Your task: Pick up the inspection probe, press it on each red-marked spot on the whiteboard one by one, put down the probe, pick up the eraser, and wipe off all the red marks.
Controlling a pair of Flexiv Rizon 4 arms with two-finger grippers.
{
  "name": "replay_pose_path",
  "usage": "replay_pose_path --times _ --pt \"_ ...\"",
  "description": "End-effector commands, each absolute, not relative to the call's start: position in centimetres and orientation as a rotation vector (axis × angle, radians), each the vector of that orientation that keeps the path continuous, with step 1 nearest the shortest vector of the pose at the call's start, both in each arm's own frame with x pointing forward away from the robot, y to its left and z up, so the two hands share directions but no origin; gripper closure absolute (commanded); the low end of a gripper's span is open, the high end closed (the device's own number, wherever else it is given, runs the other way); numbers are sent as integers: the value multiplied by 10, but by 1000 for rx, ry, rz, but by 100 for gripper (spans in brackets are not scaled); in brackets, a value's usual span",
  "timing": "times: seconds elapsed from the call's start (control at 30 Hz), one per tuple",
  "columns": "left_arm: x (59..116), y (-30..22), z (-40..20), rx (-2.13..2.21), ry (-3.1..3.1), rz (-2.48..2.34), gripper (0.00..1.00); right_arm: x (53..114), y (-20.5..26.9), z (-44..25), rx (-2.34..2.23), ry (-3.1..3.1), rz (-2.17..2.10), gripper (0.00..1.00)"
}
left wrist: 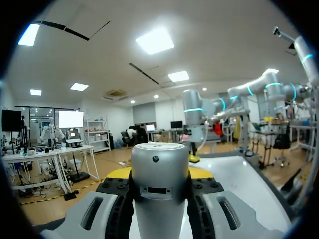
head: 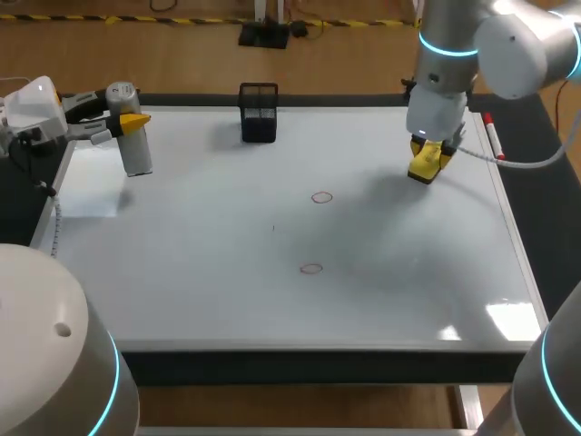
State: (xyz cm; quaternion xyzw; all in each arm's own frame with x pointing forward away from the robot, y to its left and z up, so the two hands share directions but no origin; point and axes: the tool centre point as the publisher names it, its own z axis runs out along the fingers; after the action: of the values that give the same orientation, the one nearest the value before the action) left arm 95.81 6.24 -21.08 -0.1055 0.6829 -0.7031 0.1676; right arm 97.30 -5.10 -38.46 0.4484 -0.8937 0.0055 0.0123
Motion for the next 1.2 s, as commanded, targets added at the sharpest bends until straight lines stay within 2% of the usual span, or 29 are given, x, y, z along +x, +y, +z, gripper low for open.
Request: replay_pose_path --times 0.03,0.37,1.2 --pt "958 62 -209 -302 1945 -1998 100 972 -52 -384 1400 -2785 23 100" --pt "944 32 -193 -235 1975 -1994 100 972 -52 -384 1400 -2785 23 100" --pt "907 -122 -180 -80 2019 -2232 100 972 -52 -384 1400 -2785 23 100"
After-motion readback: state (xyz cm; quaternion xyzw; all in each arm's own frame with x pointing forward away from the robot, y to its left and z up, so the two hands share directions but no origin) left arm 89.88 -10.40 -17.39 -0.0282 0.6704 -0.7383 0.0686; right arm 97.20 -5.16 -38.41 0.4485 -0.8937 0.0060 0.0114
